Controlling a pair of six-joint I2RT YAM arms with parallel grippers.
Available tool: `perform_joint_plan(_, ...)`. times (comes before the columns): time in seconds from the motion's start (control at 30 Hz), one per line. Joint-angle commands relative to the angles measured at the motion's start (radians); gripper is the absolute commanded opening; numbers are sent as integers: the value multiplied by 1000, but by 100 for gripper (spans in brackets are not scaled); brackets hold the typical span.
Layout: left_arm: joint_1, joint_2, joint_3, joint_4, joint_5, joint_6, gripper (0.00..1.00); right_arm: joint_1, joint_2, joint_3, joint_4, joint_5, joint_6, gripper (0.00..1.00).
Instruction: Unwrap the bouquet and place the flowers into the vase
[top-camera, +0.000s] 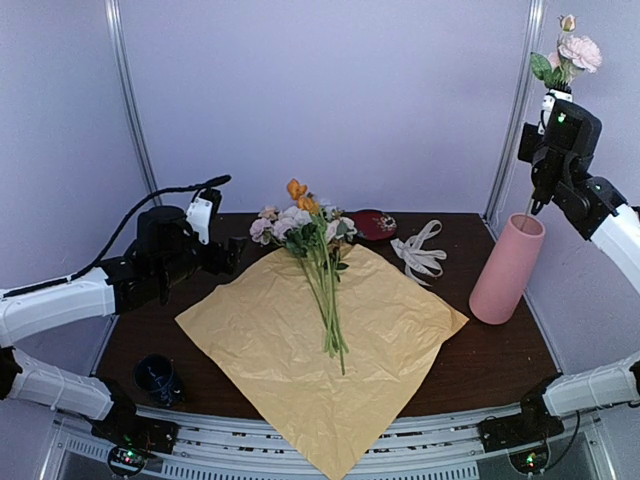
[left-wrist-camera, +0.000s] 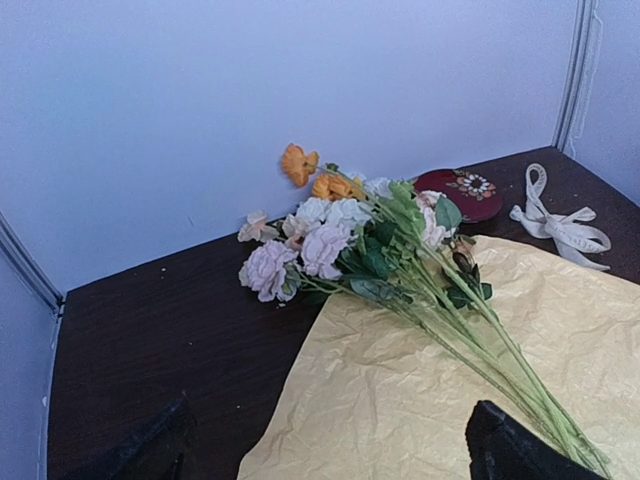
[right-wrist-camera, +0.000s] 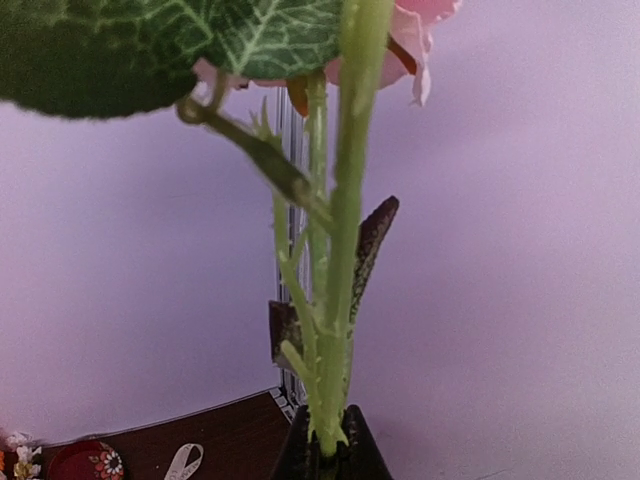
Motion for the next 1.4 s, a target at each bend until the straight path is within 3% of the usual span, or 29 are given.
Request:
perform_joint_plan(0.0, -2, 21, 17, 45, 25, -15, 96, -18, -50, -83, -25, -77, 99, 0)
perform_joint_plan(0.4, -1, 46, 36, 18, 83, -32, 96, -32, -100, -333, -100, -215, 319, 1)
perform_joint_plan(0.57, -2, 48, 41, 10, 101, -38, 96, -37, -103, -388, -108, -235, 365, 14)
perform_joint_plan(0.9, -2, 49, 43, 7, 114, -43, 96, -40, -146, -422, -137, -231, 385, 24)
perform_joint_plan(1.37, -3, 52, 43, 3, 124, -51, 96, -39, -218, -358, -261, -331, 389, 64)
